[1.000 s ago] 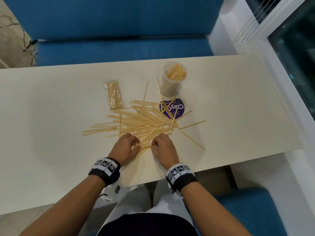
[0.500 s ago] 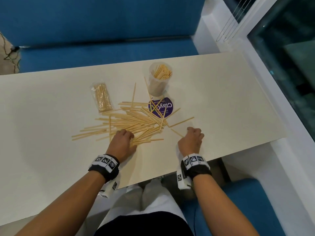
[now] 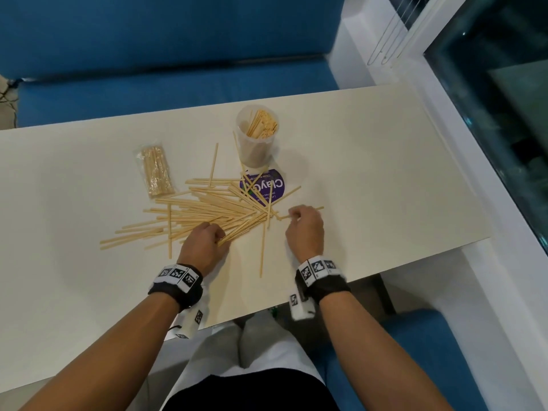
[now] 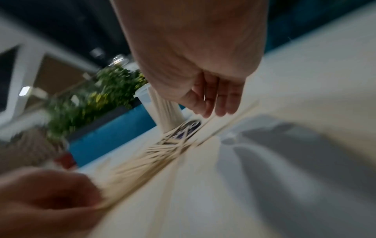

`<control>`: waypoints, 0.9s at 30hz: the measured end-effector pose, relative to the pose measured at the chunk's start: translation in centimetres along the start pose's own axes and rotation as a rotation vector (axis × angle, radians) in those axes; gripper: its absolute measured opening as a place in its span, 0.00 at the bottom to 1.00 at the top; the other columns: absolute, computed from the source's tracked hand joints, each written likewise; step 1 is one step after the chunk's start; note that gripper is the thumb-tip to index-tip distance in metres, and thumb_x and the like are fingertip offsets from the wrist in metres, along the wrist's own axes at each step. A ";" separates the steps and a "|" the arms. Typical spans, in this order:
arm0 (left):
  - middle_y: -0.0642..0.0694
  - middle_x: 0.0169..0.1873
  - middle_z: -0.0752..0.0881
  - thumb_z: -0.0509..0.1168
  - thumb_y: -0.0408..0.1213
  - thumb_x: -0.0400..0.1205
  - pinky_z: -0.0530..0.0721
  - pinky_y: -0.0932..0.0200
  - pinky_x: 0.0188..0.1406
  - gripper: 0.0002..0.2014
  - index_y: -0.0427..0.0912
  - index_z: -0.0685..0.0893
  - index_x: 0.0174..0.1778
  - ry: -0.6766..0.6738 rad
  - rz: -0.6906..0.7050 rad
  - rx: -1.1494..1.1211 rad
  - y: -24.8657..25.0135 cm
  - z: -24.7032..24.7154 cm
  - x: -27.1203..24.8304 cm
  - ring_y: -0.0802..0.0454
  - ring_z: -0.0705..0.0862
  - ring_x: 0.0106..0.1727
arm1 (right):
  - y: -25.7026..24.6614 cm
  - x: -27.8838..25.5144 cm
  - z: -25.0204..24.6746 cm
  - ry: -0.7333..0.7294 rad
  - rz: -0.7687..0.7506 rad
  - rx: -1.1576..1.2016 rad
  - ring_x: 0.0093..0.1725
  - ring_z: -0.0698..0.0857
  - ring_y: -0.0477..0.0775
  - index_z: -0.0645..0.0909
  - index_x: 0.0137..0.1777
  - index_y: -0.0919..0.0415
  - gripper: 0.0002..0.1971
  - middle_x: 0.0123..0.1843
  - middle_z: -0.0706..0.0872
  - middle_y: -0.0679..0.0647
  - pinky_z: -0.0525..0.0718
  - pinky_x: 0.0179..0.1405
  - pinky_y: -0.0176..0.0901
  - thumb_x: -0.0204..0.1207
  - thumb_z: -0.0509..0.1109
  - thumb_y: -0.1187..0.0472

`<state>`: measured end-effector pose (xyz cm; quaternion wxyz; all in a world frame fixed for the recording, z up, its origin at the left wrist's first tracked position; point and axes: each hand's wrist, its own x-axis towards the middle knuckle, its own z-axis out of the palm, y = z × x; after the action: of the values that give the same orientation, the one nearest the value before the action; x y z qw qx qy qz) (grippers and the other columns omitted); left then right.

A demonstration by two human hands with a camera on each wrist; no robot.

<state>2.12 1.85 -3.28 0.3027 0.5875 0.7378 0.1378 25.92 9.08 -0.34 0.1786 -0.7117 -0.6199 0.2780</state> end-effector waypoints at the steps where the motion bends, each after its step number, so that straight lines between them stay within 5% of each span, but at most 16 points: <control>1: 0.46 0.45 0.82 0.76 0.44 0.79 0.85 0.48 0.48 0.11 0.41 0.87 0.50 0.003 -0.001 0.002 0.1 0.0 0.0 0.45 0.82 0.46 | 0.6 1.2 -0.7 0.003 -0.063 -0.082 0.61 0.82 0.56 0.86 0.66 0.62 0.19 0.63 0.85 0.57 0.83 0.61 0.48 0.79 0.67 0.77; 3: 0.47 0.44 0.82 0.76 0.44 0.79 0.84 0.49 0.47 0.11 0.41 0.87 0.49 0.010 -0.006 0.011 0.3 -0.1 0.0 0.46 0.81 0.45 | 1.9 3.4 -1.6 -0.104 -0.149 -0.289 0.65 0.79 0.61 0.83 0.70 0.61 0.24 0.66 0.82 0.58 0.82 0.63 0.54 0.75 0.70 0.77; 6: 0.47 0.43 0.82 0.75 0.44 0.79 0.83 0.50 0.45 0.10 0.42 0.87 0.48 0.010 -0.020 0.016 0.6 0.0 0.0 0.46 0.81 0.44 | 3.3 3.6 -1.4 -0.135 -0.201 -0.402 0.58 0.80 0.60 0.85 0.57 0.64 0.09 0.58 0.83 0.58 0.84 0.54 0.53 0.78 0.75 0.72; 9: 0.48 0.42 0.83 0.76 0.45 0.79 0.84 0.50 0.44 0.09 0.43 0.87 0.46 0.011 -0.019 -0.010 1.1 0.3 0.0 0.47 0.82 0.43 | 3.4 0.7 -0.4 -0.121 -0.153 -0.312 0.51 0.82 0.56 0.86 0.51 0.65 0.02 0.51 0.84 0.58 0.84 0.50 0.46 0.83 0.74 0.67; 15: 0.52 0.39 0.85 0.77 0.47 0.78 0.84 0.55 0.42 0.09 0.47 0.87 0.45 -0.046 -0.012 -0.089 2.6 0.3 0.1 0.53 0.83 0.40 | 0.3 -4.4 2.9 -0.224 0.064 0.076 0.41 0.85 0.47 0.92 0.47 0.63 0.10 0.44 0.90 0.54 0.81 0.44 0.38 0.84 0.70 0.70; 18: 0.52 0.39 0.89 0.74 0.43 0.82 0.85 0.57 0.43 0.06 0.44 0.91 0.47 -0.051 0.008 -0.128 2.8 -0.5 0.6 0.55 0.85 0.40 | -0.8 -4.4 3.0 -0.196 0.262 0.215 0.60 0.90 0.53 0.91 0.63 0.63 0.11 0.61 0.93 0.57 0.79 0.59 0.32 0.85 0.70 0.67; 21: 0.46 0.45 0.92 0.70 0.37 0.85 0.83 0.61 0.47 0.08 0.40 0.91 0.55 -0.071 0.016 -0.143 2.9 -1.7 1.2 0.52 0.87 0.44 | -0.7 -4.2 2.4 -0.119 0.491 0.320 0.71 0.86 0.57 0.85 0.72 0.66 0.17 0.70 0.88 0.60 0.75 0.61 0.31 0.85 0.67 0.71; 24: 0.45 0.52 0.91 0.69 0.38 0.86 0.80 0.62 0.52 0.11 0.39 0.90 0.61 -0.144 0.016 -0.145 3.2 -2.3 1.7 0.53 0.85 0.48 | -1.7 -4.8 3.0 -0.170 0.604 0.373 0.73 0.85 0.59 0.86 0.72 0.64 0.18 0.71 0.88 0.59 0.77 0.68 0.38 0.82 0.70 0.68; 27: 0.46 0.52 0.91 0.71 0.39 0.84 0.87 0.54 0.59 0.13 0.40 0.90 0.63 -0.179 0.074 -0.139 3.2 -2.2 2.0 0.53 0.86 0.48 | -3.2 -5.4 4.6 -0.222 0.633 0.577 0.63 0.90 0.69 0.91 0.50 0.66 0.10 0.58 0.93 0.66 0.88 0.69 0.62 0.70 0.76 0.65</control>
<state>3.05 4.99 -0.30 0.4020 0.6018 0.6744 0.1464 20.15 3.87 -1.06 0.2082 -0.7532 -0.2839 0.5556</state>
